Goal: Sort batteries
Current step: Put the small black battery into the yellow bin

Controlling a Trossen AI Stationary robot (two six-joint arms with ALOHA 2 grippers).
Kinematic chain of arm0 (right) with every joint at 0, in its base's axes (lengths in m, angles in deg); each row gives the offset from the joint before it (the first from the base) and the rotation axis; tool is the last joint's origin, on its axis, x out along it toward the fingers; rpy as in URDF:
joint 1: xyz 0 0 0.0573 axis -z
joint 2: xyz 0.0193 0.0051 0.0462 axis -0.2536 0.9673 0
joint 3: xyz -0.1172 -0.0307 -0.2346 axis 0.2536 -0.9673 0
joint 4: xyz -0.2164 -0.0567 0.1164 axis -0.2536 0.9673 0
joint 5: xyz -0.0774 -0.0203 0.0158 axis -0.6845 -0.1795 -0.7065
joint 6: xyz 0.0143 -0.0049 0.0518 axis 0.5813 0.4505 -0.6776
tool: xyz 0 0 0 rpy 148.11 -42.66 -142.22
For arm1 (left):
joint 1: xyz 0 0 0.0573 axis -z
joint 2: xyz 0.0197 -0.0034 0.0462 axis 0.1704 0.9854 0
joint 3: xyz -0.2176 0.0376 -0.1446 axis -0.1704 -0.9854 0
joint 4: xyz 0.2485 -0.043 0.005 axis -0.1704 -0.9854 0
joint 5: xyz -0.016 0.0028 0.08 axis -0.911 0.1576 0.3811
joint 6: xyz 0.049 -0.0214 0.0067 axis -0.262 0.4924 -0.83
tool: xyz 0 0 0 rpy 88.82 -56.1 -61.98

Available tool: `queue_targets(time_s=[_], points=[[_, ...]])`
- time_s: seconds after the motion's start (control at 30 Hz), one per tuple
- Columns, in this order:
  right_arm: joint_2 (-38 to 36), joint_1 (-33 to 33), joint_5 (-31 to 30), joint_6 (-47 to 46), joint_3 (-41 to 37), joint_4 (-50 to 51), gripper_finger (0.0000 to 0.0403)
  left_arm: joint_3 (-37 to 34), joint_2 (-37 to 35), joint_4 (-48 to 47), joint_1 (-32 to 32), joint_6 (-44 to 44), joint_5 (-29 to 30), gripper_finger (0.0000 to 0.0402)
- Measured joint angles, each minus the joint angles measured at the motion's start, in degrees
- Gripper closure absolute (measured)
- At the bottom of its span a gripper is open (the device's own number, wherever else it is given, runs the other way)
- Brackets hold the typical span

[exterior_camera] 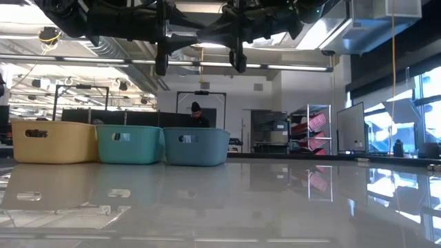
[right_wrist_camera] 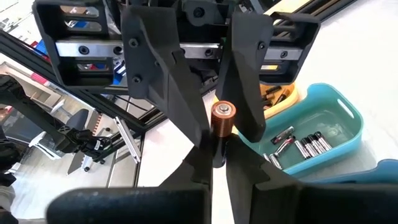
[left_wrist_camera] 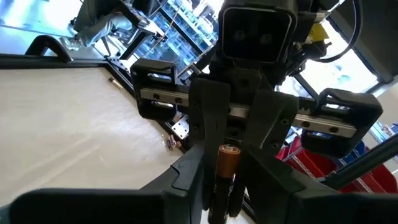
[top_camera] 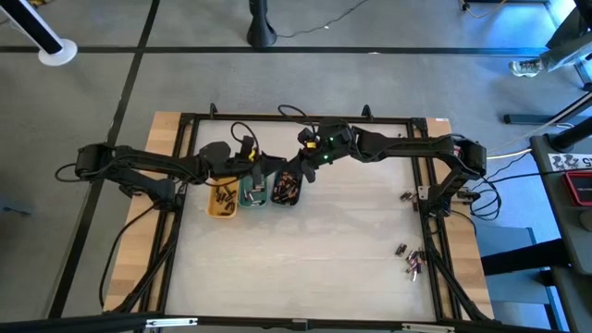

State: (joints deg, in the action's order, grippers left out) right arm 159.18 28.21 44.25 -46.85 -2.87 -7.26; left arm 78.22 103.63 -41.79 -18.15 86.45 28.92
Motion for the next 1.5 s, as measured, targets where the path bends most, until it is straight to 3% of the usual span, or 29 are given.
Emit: queue_targets(time_s=[0.1, 0.23, 0.47, 0.8, 1.0, 1.17, 1.33, 1.5], points=[[0.0, 0.0, 0.0, 0.0, 0.0, 0.0, 0.0384, 0.0, 0.0, 0.0, 0.0, -1.4, 0.0, 0.0325], [0.0, 0.0, 0.2, -0.2, 0.0, 0.1, 0.0384, 0.0, 0.0, -0.1, 0.0, -3.1, -0.8, 0.0377], [0.0, 0.0, -0.4, -0.1, 0.0, 0.1, 0.0374, 0.0, 0.0, -0.1, 0.0, -3.2, -0.9, 0.0370], [0.0, 0.9, 0.8, 0.0, 0.0, 0.4, 0.0244, 0.0, 0.0, -0.6, 0.0, -4.4, -1.0, 0.0378], [0.0, 4.5, 9.8, -0.9, 0.0, 1.5, 0.0174, 0.0, -2.8, -7.5, -1.9, -4.8, -1.1, 0.0378], [-0.3, 7.8, 11.0, -1.4, 0.0, 5.5, 0.0145, 0.1, -9.0, -20.8, -4.3, -5.6, -1.1, 0.0378], [-0.3, 9.5, 10.0, -0.3, 0.0, 9.9, 0.0136, 0.1, -16.3, -50.1, -5.1, 3.9, 0.0, 0.0378], [-0.3, 9.4, 8.6, 1.5, 0.0, 11.1, 0.0138, 0.1, -18.8, -76.3, -1.5, 16.5, 4.7, 0.0372]])
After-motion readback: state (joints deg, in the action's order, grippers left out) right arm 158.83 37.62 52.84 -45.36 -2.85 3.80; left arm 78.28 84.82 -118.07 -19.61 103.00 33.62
